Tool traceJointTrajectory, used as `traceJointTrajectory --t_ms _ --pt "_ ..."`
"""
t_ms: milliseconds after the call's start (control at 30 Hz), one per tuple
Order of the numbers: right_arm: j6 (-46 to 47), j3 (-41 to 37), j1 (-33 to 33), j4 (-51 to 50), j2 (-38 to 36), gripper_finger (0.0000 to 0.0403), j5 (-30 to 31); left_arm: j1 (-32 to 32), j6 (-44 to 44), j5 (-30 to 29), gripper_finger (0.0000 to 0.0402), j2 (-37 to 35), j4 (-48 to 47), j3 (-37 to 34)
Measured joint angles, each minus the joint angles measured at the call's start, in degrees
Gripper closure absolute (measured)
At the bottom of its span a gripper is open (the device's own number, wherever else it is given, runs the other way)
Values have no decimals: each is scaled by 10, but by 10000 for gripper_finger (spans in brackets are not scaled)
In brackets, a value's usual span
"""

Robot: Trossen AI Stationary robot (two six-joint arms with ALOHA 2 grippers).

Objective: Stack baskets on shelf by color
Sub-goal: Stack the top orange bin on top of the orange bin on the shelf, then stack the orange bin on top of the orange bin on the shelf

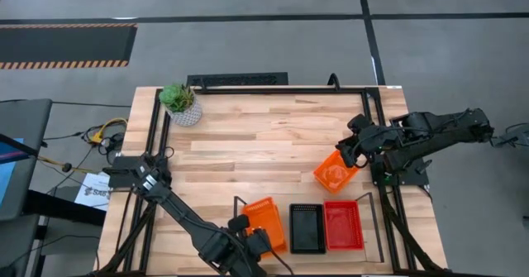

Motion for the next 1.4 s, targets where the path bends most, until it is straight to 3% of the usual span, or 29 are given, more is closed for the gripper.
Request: traceJointTrajectory --t_ms 500,900,1100,1233,1400 --pt "0 0 0 0 0 285 0 4 14 18 398 0 7 -1" --pt "-13 0 0 -1 0 285 0 23 20 28 300 0 5 -1" --pt "-21 0 0 -1 0 285 0 36 22 29 289 0 8 1" --pt "-8 0 -1 -1 0 285 0 42 39 8 292 -8 18 35" --pt "9 0 -10 -16 21 285 0 52 58 -49 292 -73 9 24"
